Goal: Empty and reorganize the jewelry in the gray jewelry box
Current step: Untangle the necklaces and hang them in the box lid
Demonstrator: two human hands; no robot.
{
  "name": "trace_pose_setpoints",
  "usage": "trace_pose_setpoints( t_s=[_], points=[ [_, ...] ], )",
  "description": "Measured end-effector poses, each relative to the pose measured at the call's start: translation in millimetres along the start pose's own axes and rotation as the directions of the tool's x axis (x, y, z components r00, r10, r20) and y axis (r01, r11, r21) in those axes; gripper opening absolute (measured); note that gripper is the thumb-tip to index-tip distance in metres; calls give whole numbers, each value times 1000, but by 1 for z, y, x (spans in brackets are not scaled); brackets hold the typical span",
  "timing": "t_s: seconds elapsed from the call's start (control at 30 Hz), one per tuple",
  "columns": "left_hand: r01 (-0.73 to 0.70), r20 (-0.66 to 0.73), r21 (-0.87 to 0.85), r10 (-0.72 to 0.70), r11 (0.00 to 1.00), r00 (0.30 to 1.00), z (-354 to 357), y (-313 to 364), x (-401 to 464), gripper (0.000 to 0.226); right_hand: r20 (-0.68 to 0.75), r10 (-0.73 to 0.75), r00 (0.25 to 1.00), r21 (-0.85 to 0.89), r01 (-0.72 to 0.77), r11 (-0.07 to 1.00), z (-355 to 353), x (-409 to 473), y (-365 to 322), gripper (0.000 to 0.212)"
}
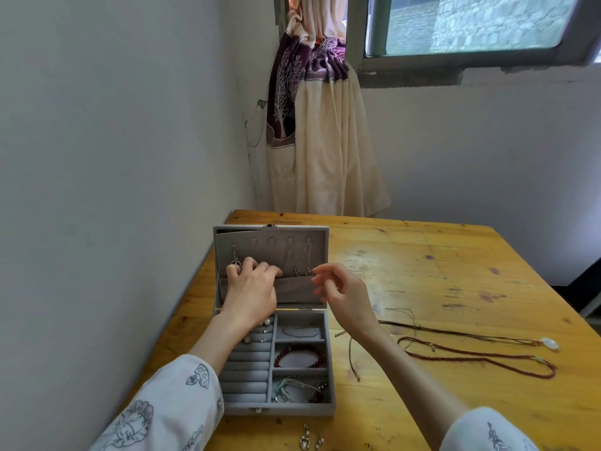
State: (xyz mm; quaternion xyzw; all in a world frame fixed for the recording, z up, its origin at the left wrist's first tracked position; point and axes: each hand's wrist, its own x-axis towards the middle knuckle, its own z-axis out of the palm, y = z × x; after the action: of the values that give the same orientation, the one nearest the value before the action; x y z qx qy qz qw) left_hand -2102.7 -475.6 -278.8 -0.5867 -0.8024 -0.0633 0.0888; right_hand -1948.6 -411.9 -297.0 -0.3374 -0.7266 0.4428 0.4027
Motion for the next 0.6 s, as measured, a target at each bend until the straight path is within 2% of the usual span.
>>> trace_pose_setpoints(
  t_s=[0.17,0.37,0.5,0.6],
  points=[
    [-16,-73,-155,5,988,997,-6,12,-12,44,-6,53,999,-23,-54,998,-28,-16,1,24],
    [-141,-113,-378,106,915,988,-2,57,-38,38,-21,162,987,-189,-163,968,-79,-41,24,20],
    [-185,-1,-500,213,846,977,7,103,-58,33,-72,237,969,-396,-246,885,-124,-55,48,20],
    [-224,135,-501,332,836,934,23,132,-65,38,-96,297,950,-552,-299,778,-157,-65,69,24]
  ],
)
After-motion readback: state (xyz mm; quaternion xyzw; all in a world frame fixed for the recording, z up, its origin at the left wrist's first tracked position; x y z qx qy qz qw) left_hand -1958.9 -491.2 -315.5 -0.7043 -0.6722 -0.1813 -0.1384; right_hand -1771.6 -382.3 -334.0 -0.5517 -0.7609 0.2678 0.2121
